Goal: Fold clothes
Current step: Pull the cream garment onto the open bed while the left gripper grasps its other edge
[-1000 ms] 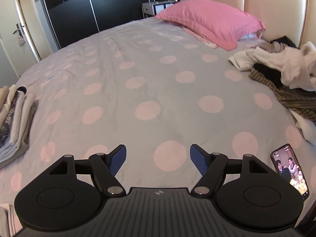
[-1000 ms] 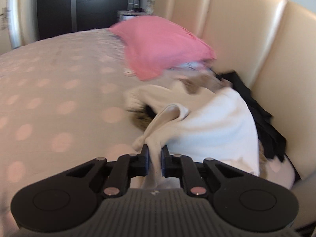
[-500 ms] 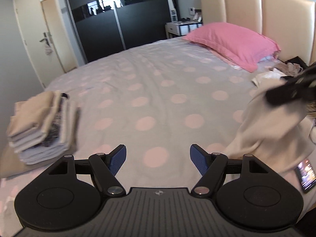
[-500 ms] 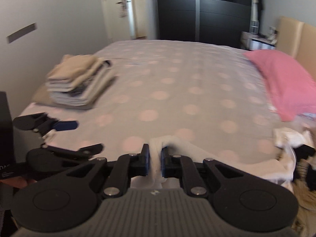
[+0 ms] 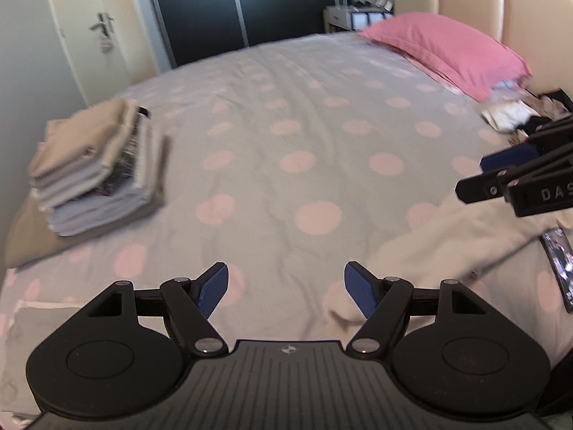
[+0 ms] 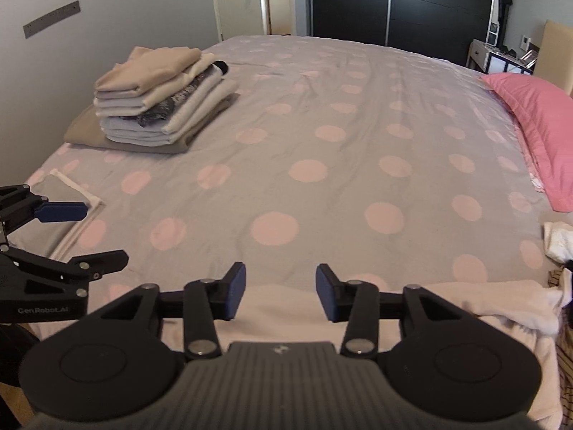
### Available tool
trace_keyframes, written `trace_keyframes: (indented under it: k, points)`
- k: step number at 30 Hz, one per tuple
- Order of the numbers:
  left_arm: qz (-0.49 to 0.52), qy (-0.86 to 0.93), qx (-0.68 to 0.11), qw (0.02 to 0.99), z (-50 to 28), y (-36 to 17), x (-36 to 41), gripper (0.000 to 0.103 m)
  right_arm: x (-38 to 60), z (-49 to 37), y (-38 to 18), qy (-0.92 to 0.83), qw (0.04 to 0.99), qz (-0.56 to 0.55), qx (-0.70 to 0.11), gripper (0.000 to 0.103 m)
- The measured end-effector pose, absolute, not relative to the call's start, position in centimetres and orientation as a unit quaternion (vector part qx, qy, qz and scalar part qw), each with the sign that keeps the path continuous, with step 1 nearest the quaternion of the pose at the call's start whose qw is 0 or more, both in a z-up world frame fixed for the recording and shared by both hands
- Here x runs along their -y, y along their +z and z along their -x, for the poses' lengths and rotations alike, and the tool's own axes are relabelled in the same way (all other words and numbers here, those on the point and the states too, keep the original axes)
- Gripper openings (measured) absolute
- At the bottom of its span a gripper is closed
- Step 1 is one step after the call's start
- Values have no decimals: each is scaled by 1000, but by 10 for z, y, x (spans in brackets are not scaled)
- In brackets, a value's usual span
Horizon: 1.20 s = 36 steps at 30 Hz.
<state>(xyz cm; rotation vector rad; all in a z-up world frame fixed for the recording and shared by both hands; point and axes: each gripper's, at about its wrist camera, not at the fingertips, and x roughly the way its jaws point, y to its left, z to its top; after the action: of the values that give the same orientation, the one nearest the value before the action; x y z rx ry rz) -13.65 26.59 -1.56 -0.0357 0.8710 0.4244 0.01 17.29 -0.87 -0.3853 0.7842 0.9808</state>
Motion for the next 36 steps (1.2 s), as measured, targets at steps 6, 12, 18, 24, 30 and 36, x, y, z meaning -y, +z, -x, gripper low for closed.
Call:
trace_keyframes:
  k: [6, 12, 18, 24, 30, 36]
  points:
    - [14, 149, -453, 879, 112, -57, -249, 71, -130, -34, -58, 421, 787, 203, -404, 63]
    - [3, 122, -504, 855, 96, -108, -239, 71, -108, -52, -128, 397, 758, 260, -447, 71]
    - [17, 124, -522, 843, 82, -140, -250, 71, -114, -72, -176, 384, 742, 235, -497, 71]
    - [68, 113, -513, 848, 69, -146, -263, 61, -128, -92, -182, 378, 762, 208, -484, 67]
    - [111, 98, -494, 857, 72, -139, -272, 23, -133, -86, -178, 367, 773, 235, -462, 28]
    - [101, 119, -442, 883, 81, -95, -274, 18, -126, -69, -146, 367, 802, 235, -408, 23]
